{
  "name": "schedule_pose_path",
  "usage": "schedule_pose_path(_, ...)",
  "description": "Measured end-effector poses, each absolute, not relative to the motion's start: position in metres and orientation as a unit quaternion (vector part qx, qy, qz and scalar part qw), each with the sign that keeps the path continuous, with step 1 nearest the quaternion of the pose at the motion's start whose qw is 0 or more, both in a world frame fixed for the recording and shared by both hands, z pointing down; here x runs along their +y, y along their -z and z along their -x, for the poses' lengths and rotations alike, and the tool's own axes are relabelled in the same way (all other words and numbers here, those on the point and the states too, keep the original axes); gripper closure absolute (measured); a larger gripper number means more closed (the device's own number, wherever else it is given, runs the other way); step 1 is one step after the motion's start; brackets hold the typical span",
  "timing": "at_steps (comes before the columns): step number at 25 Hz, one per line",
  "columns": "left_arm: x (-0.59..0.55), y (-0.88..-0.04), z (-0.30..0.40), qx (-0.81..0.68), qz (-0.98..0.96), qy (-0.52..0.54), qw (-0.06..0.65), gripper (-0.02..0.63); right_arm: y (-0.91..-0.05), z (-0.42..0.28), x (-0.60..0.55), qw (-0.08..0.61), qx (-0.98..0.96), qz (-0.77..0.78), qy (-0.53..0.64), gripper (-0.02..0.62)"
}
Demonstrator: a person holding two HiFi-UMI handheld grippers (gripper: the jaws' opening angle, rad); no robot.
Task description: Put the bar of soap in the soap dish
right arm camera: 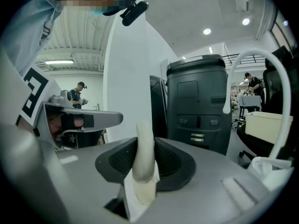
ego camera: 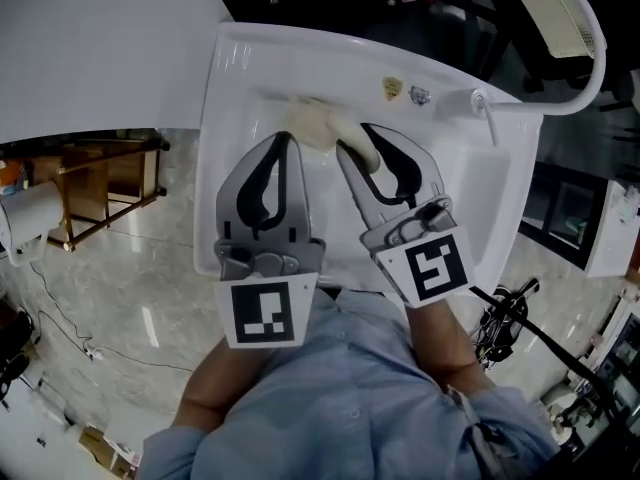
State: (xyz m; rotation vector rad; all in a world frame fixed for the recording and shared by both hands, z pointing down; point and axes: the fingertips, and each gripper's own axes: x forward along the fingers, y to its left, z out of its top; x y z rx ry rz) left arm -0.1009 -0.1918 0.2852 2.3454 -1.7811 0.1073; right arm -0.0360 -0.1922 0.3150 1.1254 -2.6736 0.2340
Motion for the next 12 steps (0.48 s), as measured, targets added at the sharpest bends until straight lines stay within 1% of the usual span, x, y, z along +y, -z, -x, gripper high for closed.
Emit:
schedule_pose_path(6, -0.214, -0.312, 0.106, -0.595, -0.792, -0.045, 0.13, 0.6, -0.347, 0.043, -0.209, 0.135, -0.909, -0.378, -0.107, 0.486)
schedule_pose_path(12, -0.229, -0.326, 0.115, -0.593, -0.791, -0.048, 0.144, 0.6, -0.376, 0.052, -0.222, 0.15, -0.906, -0.374, -0.13, 0.486)
